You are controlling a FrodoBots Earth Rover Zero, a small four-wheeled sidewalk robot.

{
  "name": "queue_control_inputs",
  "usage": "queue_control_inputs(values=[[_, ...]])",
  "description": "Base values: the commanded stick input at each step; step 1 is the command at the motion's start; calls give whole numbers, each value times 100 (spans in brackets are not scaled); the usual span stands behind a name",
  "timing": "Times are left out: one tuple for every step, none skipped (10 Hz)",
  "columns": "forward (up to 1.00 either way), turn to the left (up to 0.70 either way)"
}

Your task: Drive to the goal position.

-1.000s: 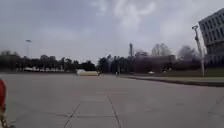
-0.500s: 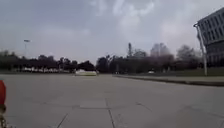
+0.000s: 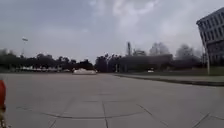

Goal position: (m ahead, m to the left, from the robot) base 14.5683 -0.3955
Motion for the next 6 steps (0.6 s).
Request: queue_control_inputs(values=[[85,34],[85,34],[85,34],[85,34],[85,23],[85,7]])
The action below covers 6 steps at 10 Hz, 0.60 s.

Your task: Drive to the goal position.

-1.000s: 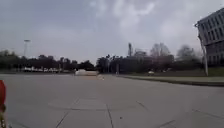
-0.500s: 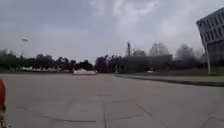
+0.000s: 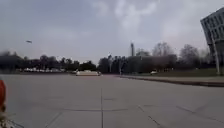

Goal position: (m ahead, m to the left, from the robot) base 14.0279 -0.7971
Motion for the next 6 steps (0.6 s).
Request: queue_control_inputs(values=[[85,0],[85,0],[85,0],[85,0],[85,0],[85,0]])
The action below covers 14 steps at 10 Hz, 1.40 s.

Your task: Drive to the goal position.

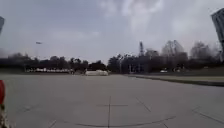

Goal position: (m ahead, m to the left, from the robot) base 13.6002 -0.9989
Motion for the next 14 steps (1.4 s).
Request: queue_control_inputs(values=[[85,0],[85,3],[85,29],[85,34],[85,34],[85,34],[85,29],[85,14],[85,0],[85,0],[85,0],[85,0],[85,0],[85,0]])
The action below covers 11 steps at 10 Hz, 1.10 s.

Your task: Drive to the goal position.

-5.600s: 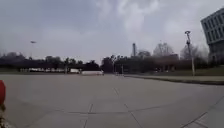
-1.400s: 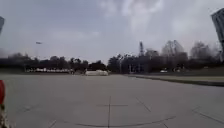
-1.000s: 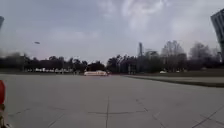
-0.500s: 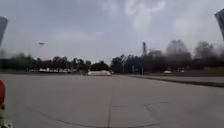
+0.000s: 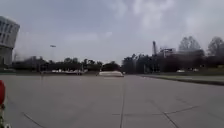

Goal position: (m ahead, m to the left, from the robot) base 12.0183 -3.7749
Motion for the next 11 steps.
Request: queue_control_inputs(values=[[85,0],[85,0],[85,0],[85,0],[85,0],[85,0],[85,0],[85,0],[85,0],[85,0],[85,0]])
